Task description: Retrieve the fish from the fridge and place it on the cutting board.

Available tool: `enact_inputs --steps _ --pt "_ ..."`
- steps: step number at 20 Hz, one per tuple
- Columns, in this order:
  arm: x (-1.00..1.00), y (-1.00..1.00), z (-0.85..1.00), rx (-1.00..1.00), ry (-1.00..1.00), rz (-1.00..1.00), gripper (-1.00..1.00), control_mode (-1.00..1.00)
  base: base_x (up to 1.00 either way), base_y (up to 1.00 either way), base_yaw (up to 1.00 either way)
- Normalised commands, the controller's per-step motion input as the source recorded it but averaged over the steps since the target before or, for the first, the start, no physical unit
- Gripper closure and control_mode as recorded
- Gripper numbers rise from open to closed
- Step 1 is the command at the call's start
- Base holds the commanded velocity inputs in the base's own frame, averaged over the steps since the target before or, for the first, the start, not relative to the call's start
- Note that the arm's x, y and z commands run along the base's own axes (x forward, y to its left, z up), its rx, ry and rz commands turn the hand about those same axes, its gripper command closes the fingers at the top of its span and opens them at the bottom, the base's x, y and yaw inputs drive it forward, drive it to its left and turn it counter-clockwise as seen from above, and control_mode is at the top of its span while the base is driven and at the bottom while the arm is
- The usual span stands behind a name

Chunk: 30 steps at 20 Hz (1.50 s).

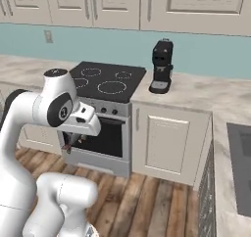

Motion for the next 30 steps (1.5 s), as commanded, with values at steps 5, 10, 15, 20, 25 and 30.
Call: enact_inputs --steps 5,10,15,20,25,30 --pt "0.0 0.0 0.0 0.0 0.0 0.0 1.0 1.0 0.91 -0.15 0.18" --pt "0.0 0.0 0.0 0.0 0.0 0.0 1.0 1.0 0.81 -0.06 0.25" --pt "0.0 0.0 0.0 0.0 0.0 0.0 1.0 1.0 0.26 0.0 0.55" --pt "0.0 0.0 0.0 0.0 0.0 0.0 1.0 1.0 0.25 0.0 0.72" --pt "0.0 0.0 0.0 0.0 0.0 0.0 1.0 1.0 0.5 0.0 0.63" --pt "0.0 0.0 0.0 0.0 0.0 0.0 1.0 1.0 0.56 -0.08 0.57"
